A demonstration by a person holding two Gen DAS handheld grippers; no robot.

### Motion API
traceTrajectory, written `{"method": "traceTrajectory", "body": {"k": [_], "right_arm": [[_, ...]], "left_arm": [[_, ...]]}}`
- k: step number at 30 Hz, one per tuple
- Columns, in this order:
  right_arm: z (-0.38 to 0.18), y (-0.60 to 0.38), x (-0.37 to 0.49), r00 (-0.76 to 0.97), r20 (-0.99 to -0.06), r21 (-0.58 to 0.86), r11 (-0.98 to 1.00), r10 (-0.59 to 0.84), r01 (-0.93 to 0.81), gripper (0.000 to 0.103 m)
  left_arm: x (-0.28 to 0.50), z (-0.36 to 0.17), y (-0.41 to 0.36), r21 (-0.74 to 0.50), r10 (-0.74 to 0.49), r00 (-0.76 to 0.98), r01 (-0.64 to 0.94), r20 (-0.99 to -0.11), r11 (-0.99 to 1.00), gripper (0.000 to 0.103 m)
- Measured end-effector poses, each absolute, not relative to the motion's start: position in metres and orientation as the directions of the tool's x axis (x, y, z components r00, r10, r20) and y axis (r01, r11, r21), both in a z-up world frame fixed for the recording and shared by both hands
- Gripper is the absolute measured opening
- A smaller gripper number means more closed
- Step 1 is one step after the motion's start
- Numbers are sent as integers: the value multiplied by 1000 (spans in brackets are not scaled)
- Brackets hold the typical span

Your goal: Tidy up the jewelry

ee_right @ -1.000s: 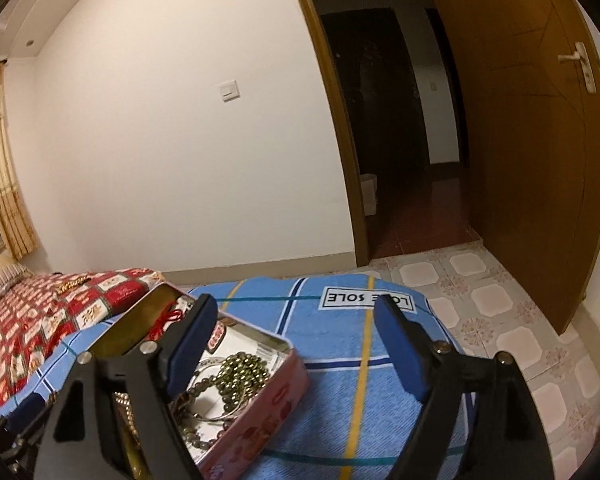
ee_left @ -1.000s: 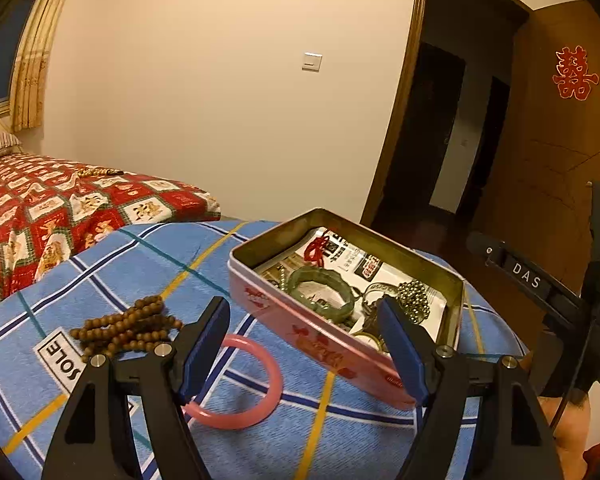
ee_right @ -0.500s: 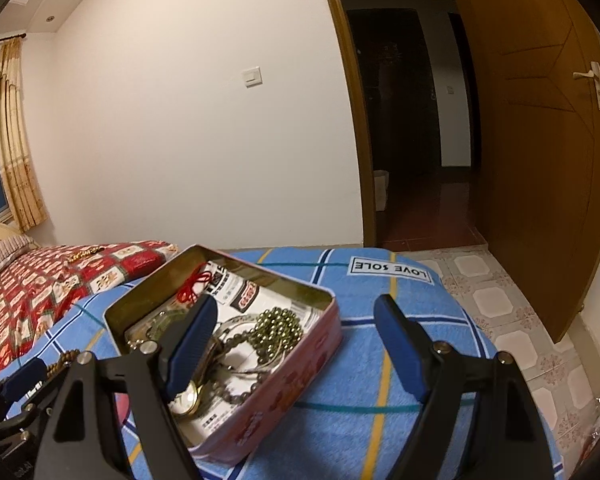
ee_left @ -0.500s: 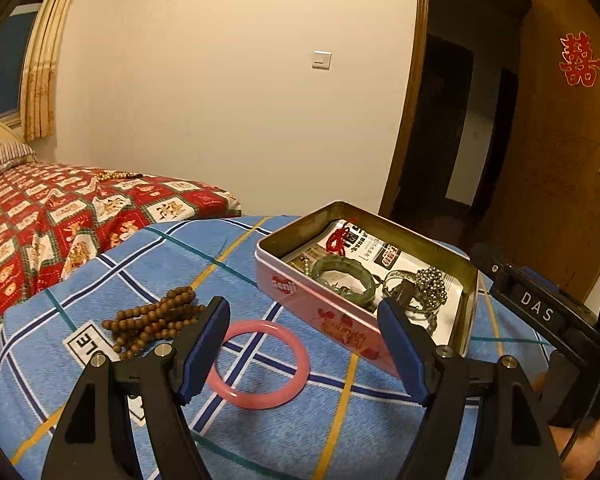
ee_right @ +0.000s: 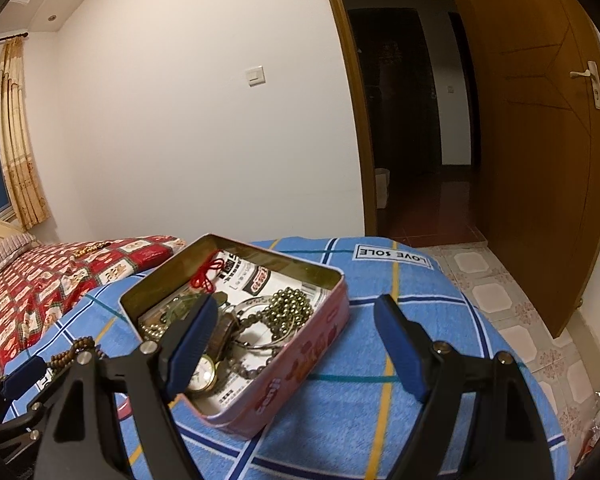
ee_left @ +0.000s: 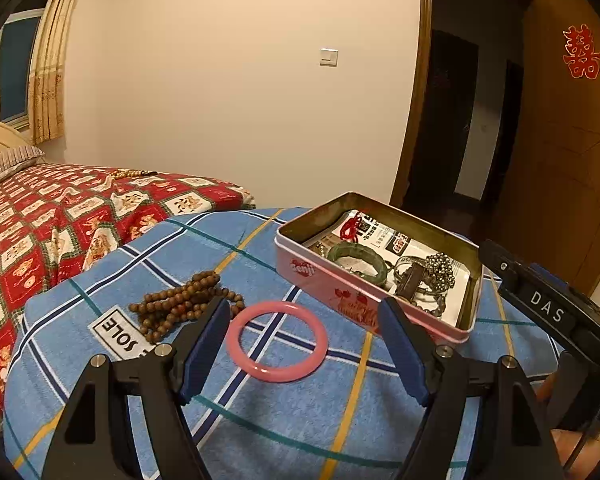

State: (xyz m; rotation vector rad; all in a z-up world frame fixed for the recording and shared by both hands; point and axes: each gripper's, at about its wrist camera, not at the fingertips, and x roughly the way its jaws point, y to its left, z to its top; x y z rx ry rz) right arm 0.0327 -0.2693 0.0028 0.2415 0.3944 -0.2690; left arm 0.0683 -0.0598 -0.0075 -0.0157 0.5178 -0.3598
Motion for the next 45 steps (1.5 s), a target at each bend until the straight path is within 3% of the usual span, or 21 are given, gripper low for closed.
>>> {"method": "traceTrajectory", "body": {"k": [16,24,29,39,45], "right_arm": [[1,-243,21,897,-411,180,950,-163,255,83],[-2,-219,19,896,-436,196,964,-81,182,83],[-6,-201,21,888,-460,204,971,-20,128,83],[-19,-161,47,810,-567,243,970,150,-9,85],[-30,-137,74,746,-646,192,980,165,-51,87]], "left_arm": [[48,-8,-24,-82,-284,819,281,-498,956,76],[57,-8,41,-215,-260,811,169,-524,962,76],[67,-9,71,-206,-177,821,75,-542,976,76],[79,-15,87,-177,-125,801,24,-586,984,76],[85,-15,84,-140,-111,794,33,-598,990,76]]}}
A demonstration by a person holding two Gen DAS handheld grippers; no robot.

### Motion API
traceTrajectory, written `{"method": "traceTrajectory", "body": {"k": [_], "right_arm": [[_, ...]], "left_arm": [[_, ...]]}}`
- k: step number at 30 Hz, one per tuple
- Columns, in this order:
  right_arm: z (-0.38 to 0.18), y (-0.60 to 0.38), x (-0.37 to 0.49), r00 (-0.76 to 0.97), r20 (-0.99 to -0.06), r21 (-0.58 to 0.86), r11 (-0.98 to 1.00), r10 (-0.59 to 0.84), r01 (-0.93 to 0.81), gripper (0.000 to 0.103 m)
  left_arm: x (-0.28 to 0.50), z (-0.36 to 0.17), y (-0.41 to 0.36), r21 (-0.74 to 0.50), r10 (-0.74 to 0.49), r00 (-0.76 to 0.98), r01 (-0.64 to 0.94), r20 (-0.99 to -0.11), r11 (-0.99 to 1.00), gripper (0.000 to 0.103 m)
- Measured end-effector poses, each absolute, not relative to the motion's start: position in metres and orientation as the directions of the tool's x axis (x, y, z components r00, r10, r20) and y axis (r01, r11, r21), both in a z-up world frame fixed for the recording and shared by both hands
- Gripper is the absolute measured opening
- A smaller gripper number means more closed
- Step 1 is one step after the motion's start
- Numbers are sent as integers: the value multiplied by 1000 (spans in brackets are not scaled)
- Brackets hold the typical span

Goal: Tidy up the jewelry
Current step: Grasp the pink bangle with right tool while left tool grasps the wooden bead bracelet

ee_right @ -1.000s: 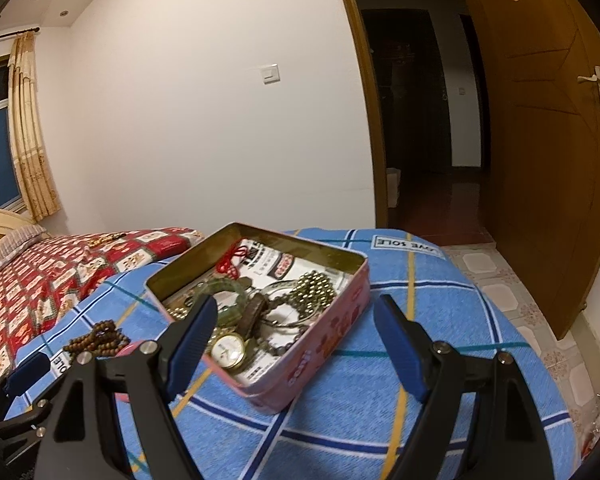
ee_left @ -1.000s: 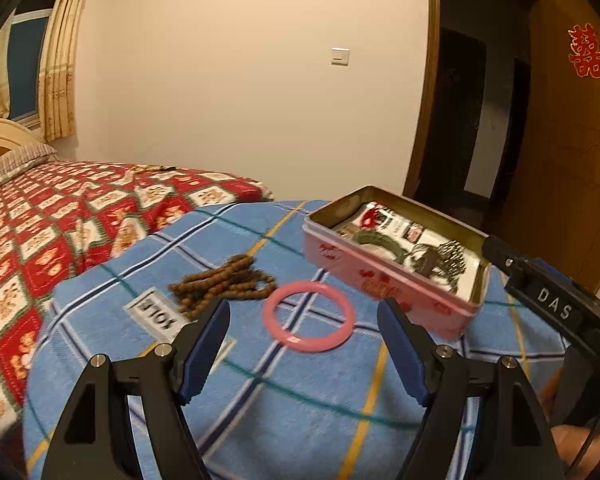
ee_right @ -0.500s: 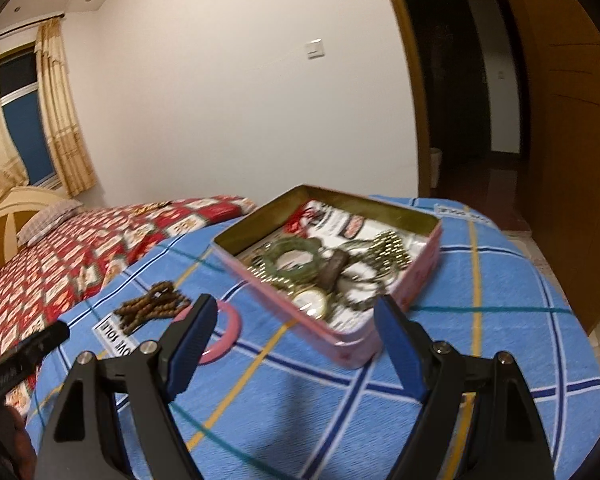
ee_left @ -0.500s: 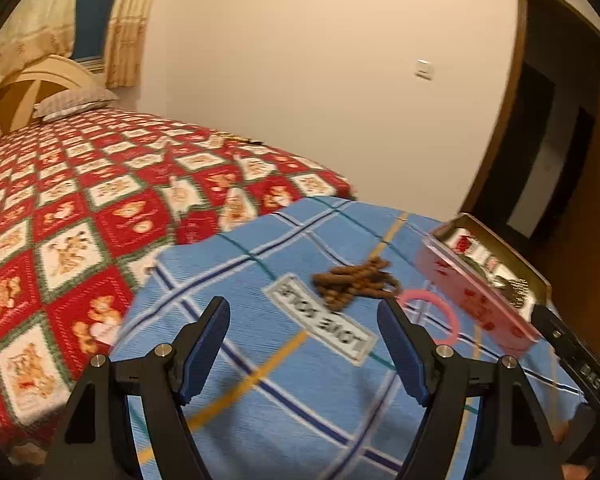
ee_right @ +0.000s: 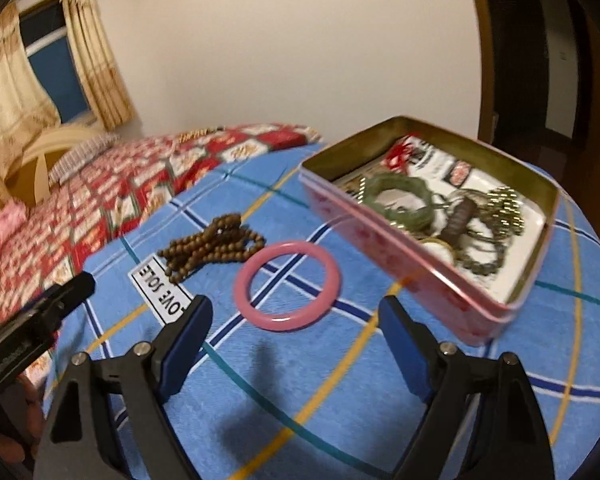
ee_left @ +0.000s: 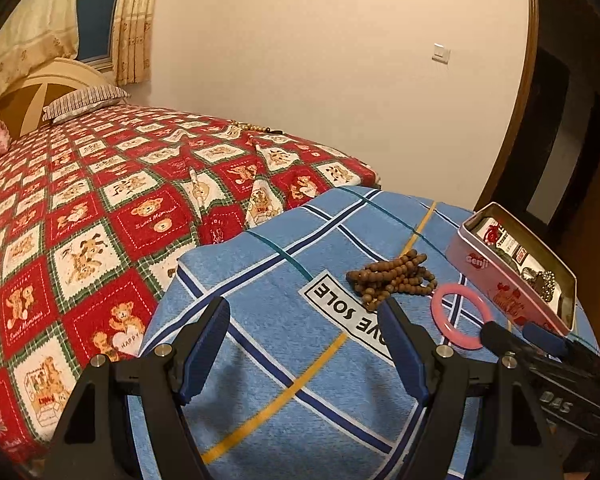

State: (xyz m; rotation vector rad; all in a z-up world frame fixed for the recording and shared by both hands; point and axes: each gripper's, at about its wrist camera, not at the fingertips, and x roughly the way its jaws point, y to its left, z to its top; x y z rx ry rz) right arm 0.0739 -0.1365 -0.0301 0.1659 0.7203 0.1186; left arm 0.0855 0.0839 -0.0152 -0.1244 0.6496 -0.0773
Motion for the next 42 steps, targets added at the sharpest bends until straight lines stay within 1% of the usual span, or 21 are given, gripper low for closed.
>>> {"method": "traceTrajectory", "body": {"k": [4,8,13,17,19,22,29,32,34,36,40,42], "right_arm": [[-37,-127,95,703,-699,141,989,132,-46,88],[-49,-124,113,645,-753,138,989,133,-43,92],[-49,-114,123,634,-768,77,996,90,-48,93],[-51,-106,129,623,-781,27,998,53,-50,95],[-51,-104,129,621,-783,5,998,39,-56,92],[-50,-104,128,627,-777,3,997,48,-72,84],[-49,-103,127,627,-775,13,995,74,-101,83],[-48,-105,122,634,-766,44,993,106,-112,83],[-44,-113,114,653,-742,97,988,150,-117,83],[-40,-118,107,677,-718,116,986,165,-118,83],[-23,-123,88,752,-638,102,986,164,-129,83],[-15,-126,80,781,-602,102,986,166,-131,83]], "left_arm": [[92,-16,81,-116,-109,782,48,-614,992,76],[94,-14,77,-65,-83,790,55,-608,996,76],[97,-14,73,6,-34,794,48,-607,999,76],[99,-16,74,18,-20,788,39,-615,999,76],[100,-16,73,26,-10,787,33,-617,999,76],[100,-16,71,46,5,788,29,-616,999,76],[98,-15,63,118,48,795,30,-604,993,76],[99,-14,60,135,57,799,31,-598,990,76],[99,-13,57,146,61,801,33,-596,989,76],[100,-13,54,154,61,803,39,-593,987,76],[101,-11,48,178,64,807,52,-587,983,76],[100,-10,46,173,44,810,72,-585,982,76]]}}
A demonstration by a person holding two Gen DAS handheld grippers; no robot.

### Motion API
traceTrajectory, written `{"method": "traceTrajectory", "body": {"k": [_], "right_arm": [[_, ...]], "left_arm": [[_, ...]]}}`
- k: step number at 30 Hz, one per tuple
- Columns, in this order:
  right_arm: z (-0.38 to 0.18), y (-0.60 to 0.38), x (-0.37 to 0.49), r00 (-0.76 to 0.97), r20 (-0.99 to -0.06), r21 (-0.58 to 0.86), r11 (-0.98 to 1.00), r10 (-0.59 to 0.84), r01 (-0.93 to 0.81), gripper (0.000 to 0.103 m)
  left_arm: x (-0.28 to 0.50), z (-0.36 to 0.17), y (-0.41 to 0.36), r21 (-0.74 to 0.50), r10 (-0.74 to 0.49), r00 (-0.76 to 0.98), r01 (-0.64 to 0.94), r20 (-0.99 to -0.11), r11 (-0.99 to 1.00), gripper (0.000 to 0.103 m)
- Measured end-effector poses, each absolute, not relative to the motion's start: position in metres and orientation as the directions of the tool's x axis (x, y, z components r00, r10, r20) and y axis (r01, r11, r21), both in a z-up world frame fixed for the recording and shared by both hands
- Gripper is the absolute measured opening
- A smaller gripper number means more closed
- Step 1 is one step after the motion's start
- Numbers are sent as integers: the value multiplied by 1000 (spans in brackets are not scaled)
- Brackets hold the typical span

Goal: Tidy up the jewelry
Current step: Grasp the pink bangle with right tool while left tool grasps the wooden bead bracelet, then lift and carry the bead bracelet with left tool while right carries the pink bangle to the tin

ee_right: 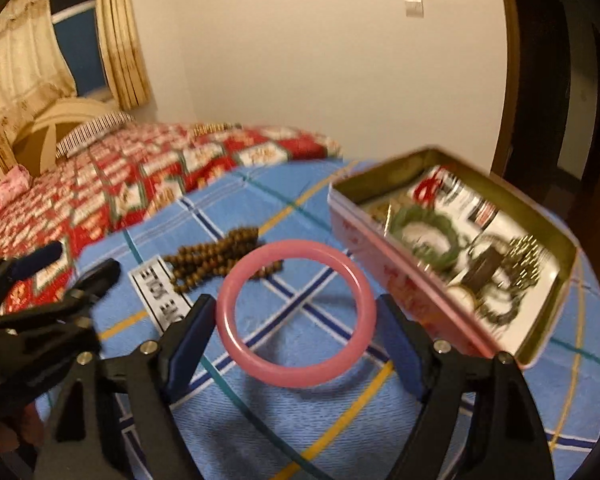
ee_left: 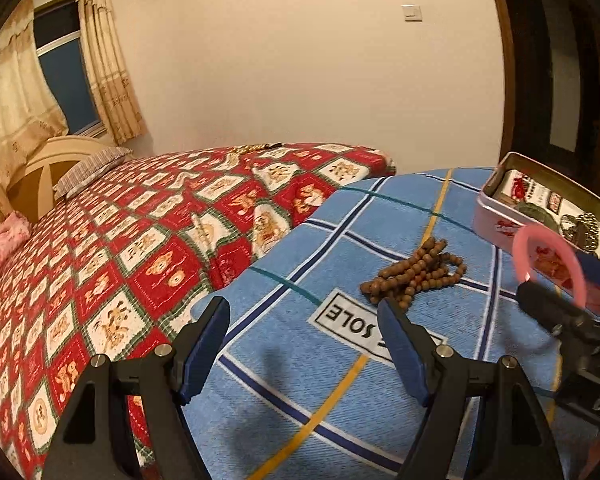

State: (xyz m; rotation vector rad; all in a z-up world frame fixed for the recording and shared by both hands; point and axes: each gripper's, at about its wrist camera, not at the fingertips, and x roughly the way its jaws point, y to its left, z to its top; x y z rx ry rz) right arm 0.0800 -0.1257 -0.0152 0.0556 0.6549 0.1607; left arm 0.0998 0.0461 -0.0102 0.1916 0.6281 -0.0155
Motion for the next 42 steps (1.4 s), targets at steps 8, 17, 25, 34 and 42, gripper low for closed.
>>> {"method": "traceTrajectory", "body": {"k": [8,17,25,34,42], "right_arm": [[0,-142,60,860,-502,56,996,94,-76,83],[2,-169,61,867,-495,113,994,60,-4,83],[-1,-180,64,863,-502,145,989,53,23,83],[-2,-184,63,863,-502,157,987,47,38,83],[1,-189,60,875,-481,186,982,57,39,83]], "left_arm": [[105,-6,47,81,-145,787,240,-600,967,76],[160,-21,-8,194,-186,714,415,-675,889,76],[179,-47,-24,175,-201,631,480,-749,859,57],[168,-39,-18,39,-285,593,473,-753,880,27],[141,-29,-4,-115,-385,646,420,-659,900,26]]}}
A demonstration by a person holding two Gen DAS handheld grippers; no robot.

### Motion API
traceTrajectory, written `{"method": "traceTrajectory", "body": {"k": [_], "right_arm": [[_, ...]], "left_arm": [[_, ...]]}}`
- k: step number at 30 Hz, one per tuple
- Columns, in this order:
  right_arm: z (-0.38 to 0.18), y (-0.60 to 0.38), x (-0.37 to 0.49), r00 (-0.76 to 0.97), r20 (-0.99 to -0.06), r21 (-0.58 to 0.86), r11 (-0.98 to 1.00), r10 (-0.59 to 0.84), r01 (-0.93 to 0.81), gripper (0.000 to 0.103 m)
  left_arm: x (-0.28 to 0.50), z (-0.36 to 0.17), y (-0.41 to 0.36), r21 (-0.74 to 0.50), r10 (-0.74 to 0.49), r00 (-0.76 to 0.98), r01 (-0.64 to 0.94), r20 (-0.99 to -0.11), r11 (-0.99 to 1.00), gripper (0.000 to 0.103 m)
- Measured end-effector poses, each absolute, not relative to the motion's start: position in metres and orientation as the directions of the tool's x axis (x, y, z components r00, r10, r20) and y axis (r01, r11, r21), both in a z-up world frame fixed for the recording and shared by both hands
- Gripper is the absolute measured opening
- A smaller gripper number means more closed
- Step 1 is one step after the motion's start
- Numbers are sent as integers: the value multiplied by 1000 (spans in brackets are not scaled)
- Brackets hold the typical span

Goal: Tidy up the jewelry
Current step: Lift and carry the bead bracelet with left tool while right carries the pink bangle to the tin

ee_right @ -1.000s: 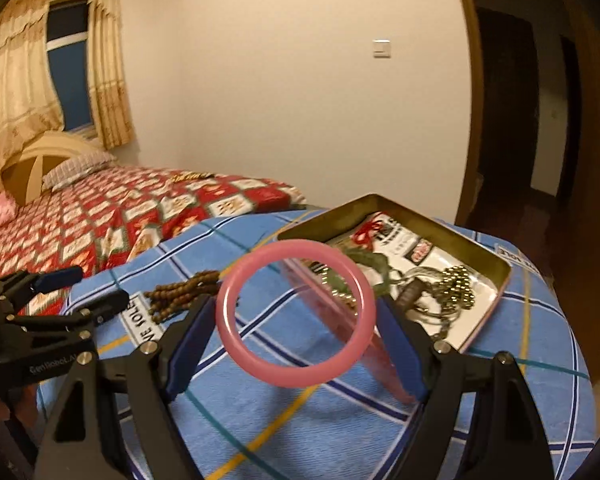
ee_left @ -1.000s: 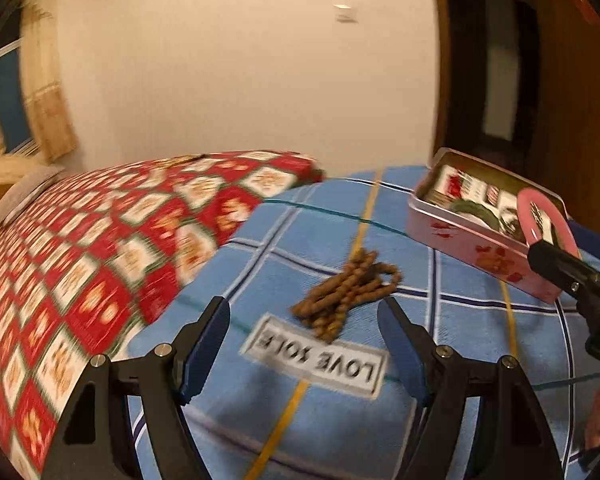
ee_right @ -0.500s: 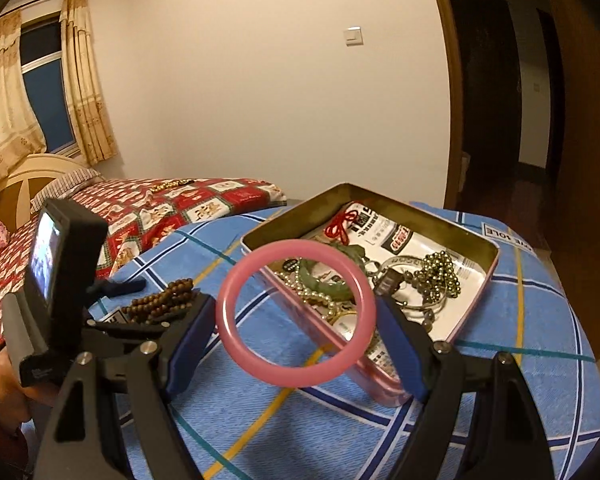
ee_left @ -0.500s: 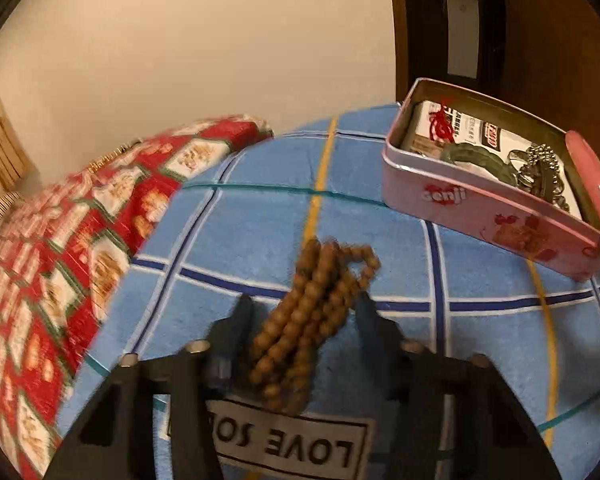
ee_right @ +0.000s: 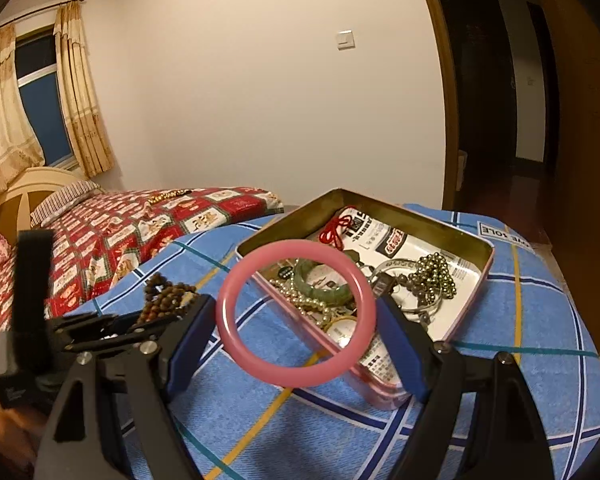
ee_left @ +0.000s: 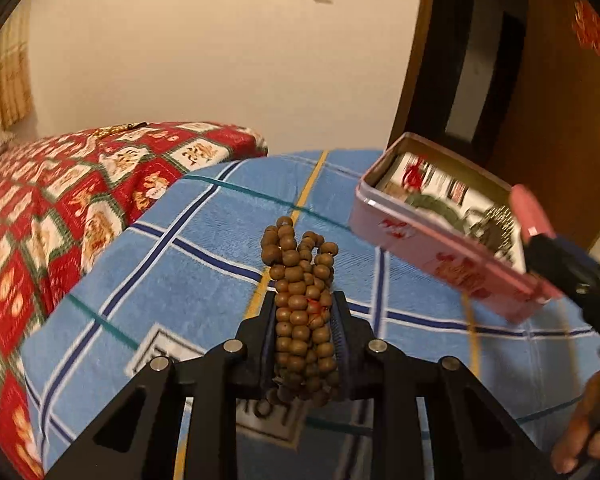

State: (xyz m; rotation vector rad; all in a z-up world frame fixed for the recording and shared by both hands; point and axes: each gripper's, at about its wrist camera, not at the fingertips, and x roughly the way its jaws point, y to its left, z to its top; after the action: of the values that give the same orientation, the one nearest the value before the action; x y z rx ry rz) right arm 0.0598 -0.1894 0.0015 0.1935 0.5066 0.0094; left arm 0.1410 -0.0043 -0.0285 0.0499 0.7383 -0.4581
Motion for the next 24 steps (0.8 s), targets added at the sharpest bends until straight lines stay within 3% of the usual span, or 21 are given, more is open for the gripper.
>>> {"method": "traceTrajectory", "body": {"k": [12,24], "right_arm": [[17,-198,44,920,-387,227,974,67,24,83],[27,-247,34,933,-337,182,963,-130,200,84]], "left_arm": [[92,1,-4,-210,-439,741,388,-508,897,26],[95,24,-43,-174,-505,749,480,-429,860,26]]}}
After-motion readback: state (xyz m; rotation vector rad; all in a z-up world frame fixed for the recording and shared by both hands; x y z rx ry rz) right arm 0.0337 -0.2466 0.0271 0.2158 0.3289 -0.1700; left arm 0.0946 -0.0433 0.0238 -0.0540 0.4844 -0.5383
